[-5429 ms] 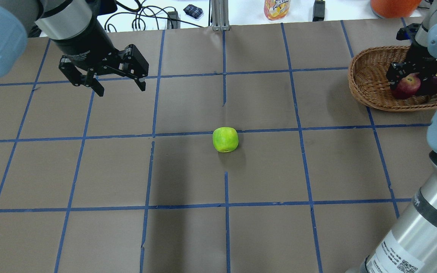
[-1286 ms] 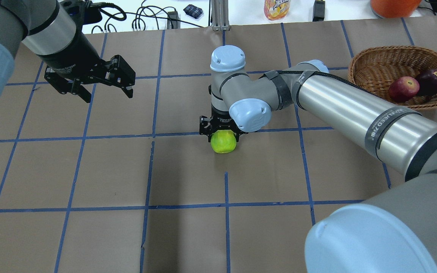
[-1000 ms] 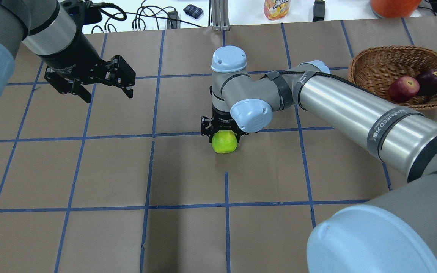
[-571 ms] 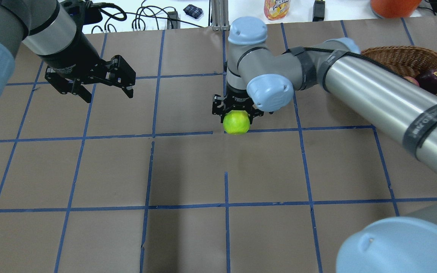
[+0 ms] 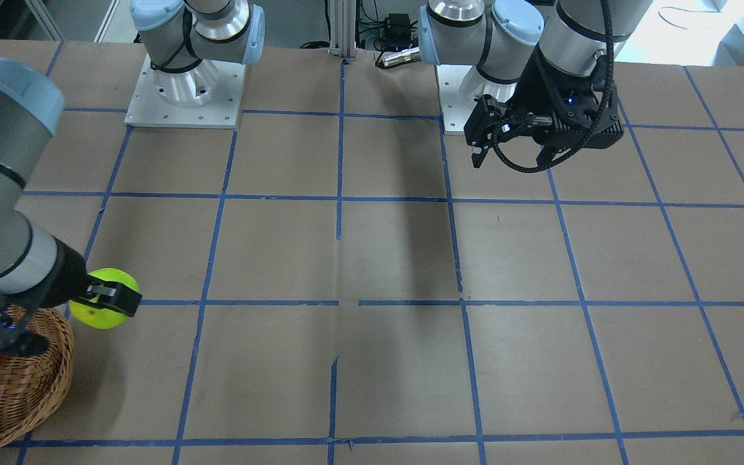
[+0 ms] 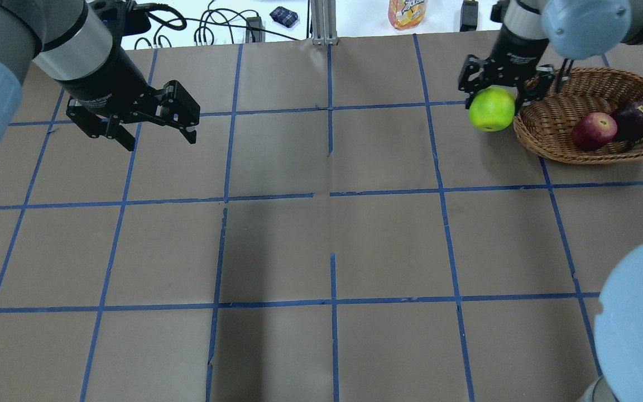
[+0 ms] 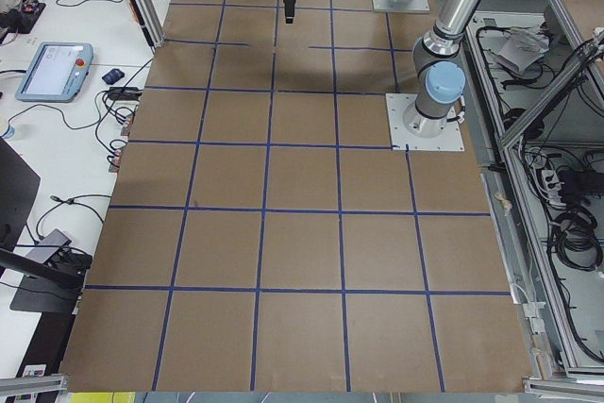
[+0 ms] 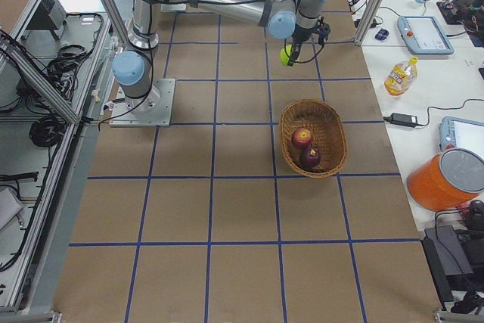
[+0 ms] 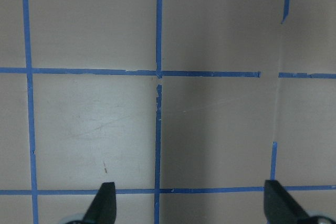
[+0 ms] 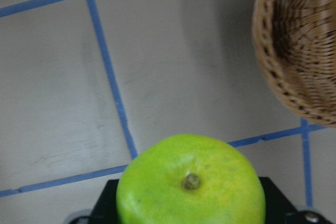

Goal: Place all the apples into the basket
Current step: 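Carry the green apple into the basket with the right gripper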

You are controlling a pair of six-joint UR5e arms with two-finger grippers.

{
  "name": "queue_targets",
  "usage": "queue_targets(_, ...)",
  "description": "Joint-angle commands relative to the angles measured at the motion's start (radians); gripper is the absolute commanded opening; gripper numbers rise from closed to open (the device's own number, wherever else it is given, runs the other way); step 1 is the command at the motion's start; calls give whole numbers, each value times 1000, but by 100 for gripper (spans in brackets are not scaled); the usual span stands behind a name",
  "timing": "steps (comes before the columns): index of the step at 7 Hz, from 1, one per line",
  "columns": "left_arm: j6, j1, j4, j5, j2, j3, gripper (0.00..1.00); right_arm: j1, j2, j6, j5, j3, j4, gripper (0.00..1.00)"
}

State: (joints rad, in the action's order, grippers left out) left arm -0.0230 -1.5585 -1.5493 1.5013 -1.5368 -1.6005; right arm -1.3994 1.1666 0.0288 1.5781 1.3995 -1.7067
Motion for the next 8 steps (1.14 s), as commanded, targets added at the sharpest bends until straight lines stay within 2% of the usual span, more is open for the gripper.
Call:
queue_targets(1,0,0,0,0,-3,2,100,92,-53,-148,56,-7,-86,0)
queue_targets(3,0,0,0,-1,-3,4,100,157,-145,-208,72,-7,-200,0)
queue_targets(6,2,0,2,-1,-3,-1,100,169,-182,-256,76,-4,-220,1)
queue_targets(7,2,0,2,0,-3,1,100,172,-198,-265,76,-4,-243,27)
queue_targets(8,2,0,2,0,-3,-1,100,172,-200,-270,77,-4,-248,81)
